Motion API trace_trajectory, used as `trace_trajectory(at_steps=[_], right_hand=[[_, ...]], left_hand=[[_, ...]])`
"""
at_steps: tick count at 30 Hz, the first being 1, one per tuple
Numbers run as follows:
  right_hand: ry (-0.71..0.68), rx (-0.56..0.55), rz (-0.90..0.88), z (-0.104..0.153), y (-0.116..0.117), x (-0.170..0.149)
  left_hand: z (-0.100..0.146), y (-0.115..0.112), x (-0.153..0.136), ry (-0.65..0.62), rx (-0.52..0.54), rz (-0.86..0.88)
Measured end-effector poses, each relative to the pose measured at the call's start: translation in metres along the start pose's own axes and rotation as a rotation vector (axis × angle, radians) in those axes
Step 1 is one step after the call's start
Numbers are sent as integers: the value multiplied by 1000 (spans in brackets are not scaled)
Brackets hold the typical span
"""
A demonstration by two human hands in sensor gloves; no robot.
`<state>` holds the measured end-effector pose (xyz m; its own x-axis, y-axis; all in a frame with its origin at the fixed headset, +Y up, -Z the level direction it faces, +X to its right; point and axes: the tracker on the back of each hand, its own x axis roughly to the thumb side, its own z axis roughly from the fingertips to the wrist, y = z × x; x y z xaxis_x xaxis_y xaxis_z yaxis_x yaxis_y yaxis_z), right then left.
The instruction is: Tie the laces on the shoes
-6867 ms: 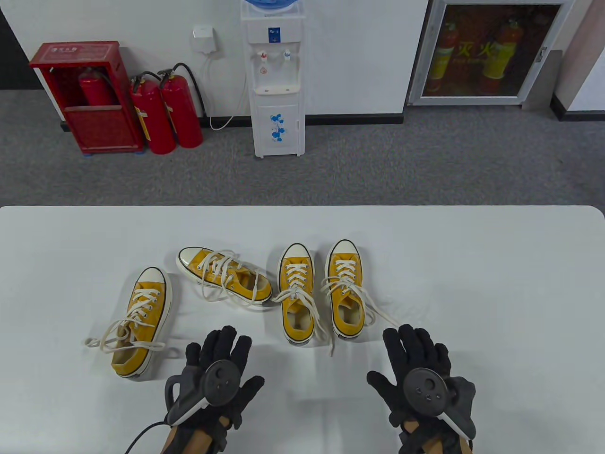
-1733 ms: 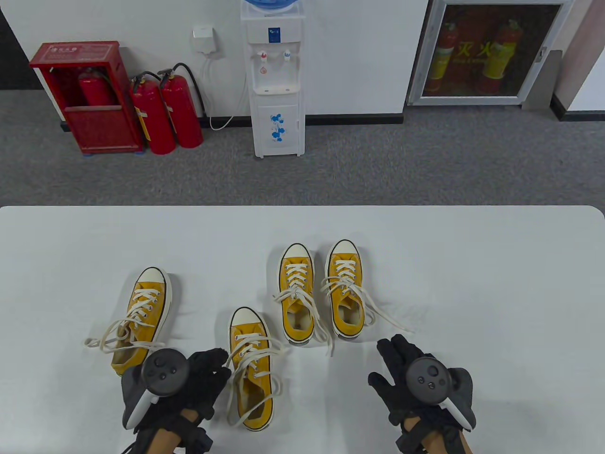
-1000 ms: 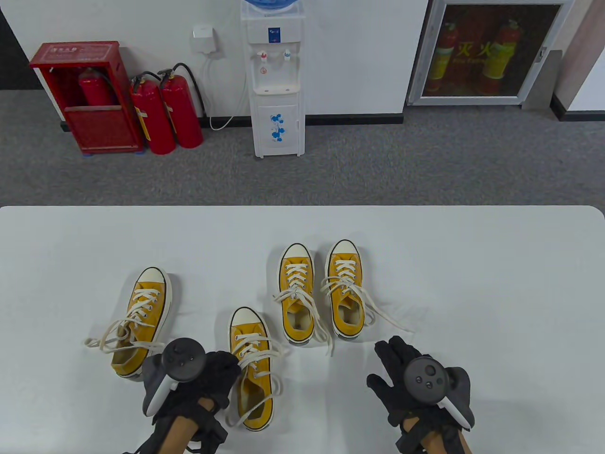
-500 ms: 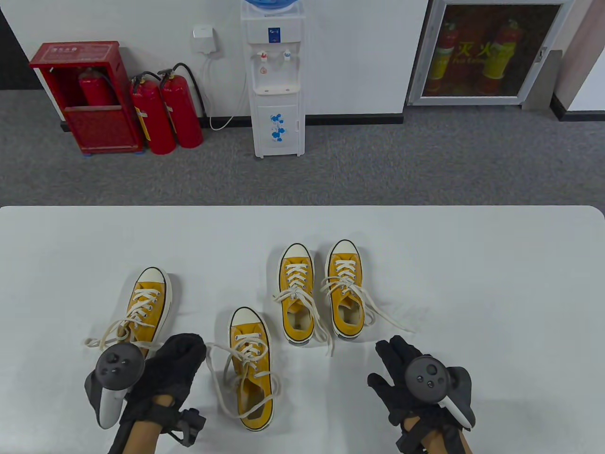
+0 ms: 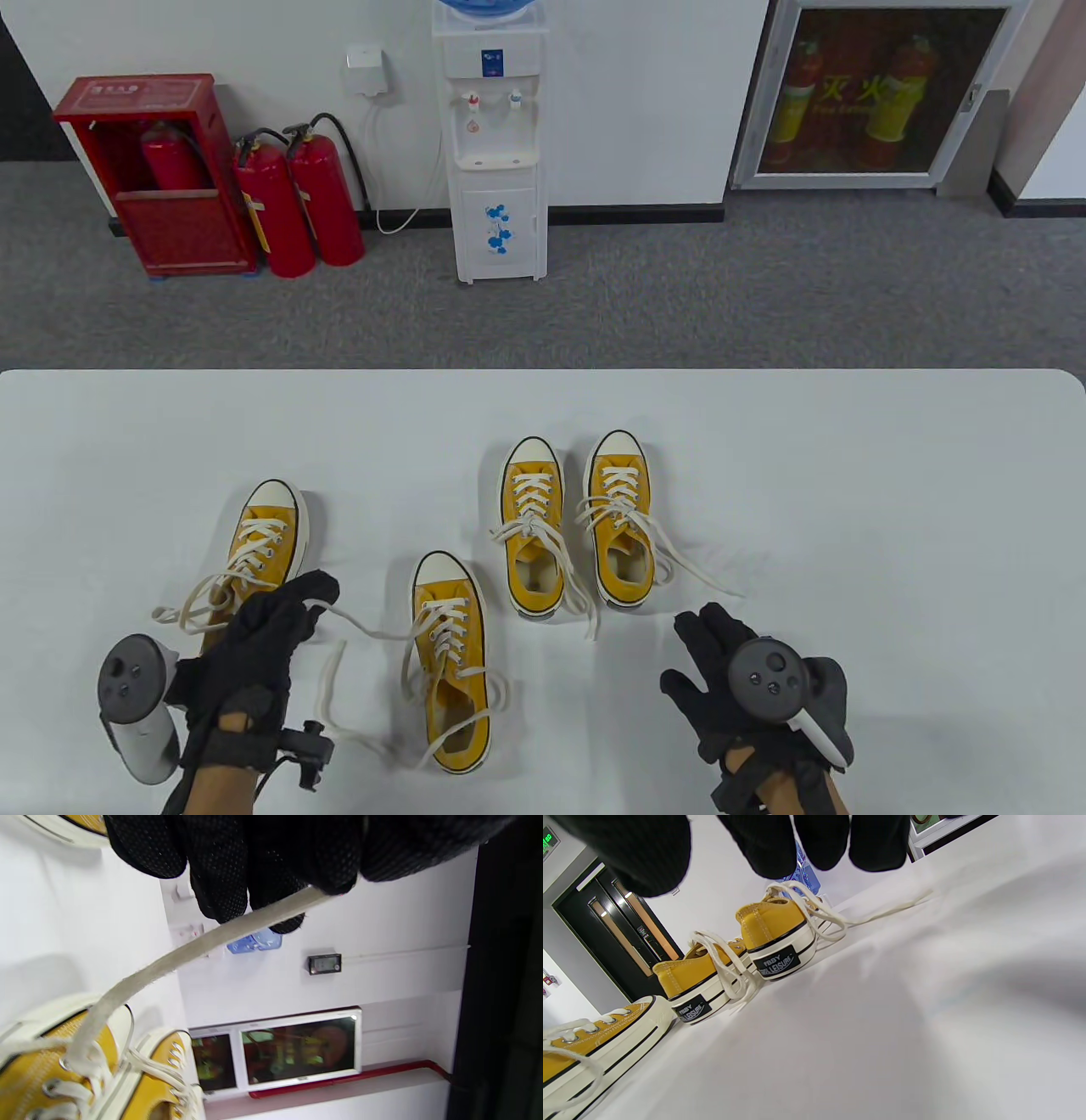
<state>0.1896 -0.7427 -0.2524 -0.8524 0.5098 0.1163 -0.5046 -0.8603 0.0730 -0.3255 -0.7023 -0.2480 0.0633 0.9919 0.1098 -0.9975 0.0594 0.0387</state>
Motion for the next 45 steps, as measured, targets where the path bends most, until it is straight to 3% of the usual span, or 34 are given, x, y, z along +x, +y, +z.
trace_trajectory(at_steps=[6, 19, 23, 29, 34, 38, 45], right_hand=[[-5, -2, -1, -1, 0, 0], [-6, -2, -20, -2, -2, 2], [-26, -7, 29, -5, -7, 19], [-131, -1, 77, -16, -5, 71], [-304, 75, 76, -29, 18, 132], [-422, 184, 89, -36, 52, 172], [-482, 336, 145, -36, 93, 195]], left_hand=[[-1, 0, -3, 14, -73, 186], [-3, 13, -16, 83, -9, 10], [-5, 12, -16, 80, -70, -84], [-5, 9, -13, 71, -99, -151], [-5, 9, -13, 74, -98, -192], [-6, 8, -17, 94, -124, -160], [-6, 7, -18, 102, -110, -188]])
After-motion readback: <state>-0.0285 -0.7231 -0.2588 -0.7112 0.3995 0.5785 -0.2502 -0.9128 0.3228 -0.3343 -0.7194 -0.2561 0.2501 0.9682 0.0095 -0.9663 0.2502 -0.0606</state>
